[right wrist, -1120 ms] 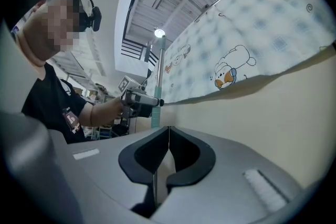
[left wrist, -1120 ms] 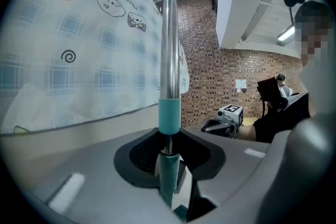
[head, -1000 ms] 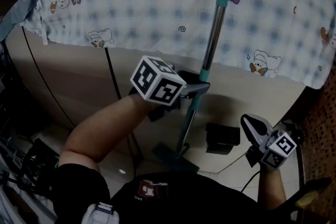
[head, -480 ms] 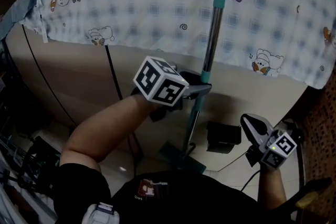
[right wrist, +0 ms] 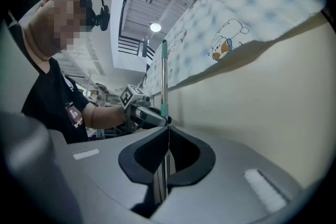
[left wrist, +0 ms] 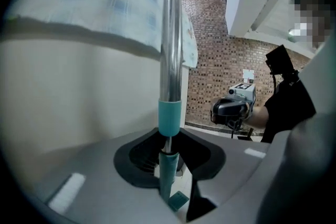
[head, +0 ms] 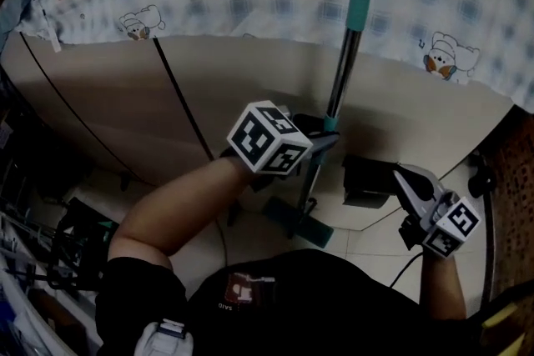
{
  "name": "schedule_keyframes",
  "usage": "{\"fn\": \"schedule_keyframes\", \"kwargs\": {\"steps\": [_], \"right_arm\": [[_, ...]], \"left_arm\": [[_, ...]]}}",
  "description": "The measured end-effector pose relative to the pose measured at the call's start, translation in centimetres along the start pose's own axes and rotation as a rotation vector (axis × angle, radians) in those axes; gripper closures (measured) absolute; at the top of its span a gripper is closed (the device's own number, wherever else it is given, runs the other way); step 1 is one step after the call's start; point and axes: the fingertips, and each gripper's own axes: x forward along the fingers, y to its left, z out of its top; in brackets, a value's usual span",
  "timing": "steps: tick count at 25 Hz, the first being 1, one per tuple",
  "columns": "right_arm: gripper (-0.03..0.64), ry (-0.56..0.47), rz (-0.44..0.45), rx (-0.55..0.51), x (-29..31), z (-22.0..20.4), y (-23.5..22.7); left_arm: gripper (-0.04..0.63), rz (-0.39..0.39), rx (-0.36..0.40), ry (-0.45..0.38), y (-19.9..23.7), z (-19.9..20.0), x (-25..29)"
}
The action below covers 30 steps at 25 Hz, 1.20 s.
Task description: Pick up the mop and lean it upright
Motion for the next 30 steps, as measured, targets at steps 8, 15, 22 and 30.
{"fn": "schedule_keyframes", "kwargs": {"steps": [8,15,22,30], "right_arm": [[0.597,0.03,0.041,0.06,0.5,-5.6,-0.1],[0.597,0.062,0.014,0.072,0.1,-12.5,-1.3],[0.591,0.079,0.0,0.119,-0.4,-18.3,-1.3],[0.591,0.143,-0.008,0.183,-1.8,-22.4,-0.8]], "left_arm": [[0.492,0.065,-0.014,0.127,1.6,-12.2,6.3],[0.492,0.091,-0.01,0.242,1.4,-25.1,11.9],[0.492,0.104,-0.035,0.332,1.0,-35.7,17.3],[0.492,0.151,-0.075,0.384,2.3,-40.5,21.4]]}}
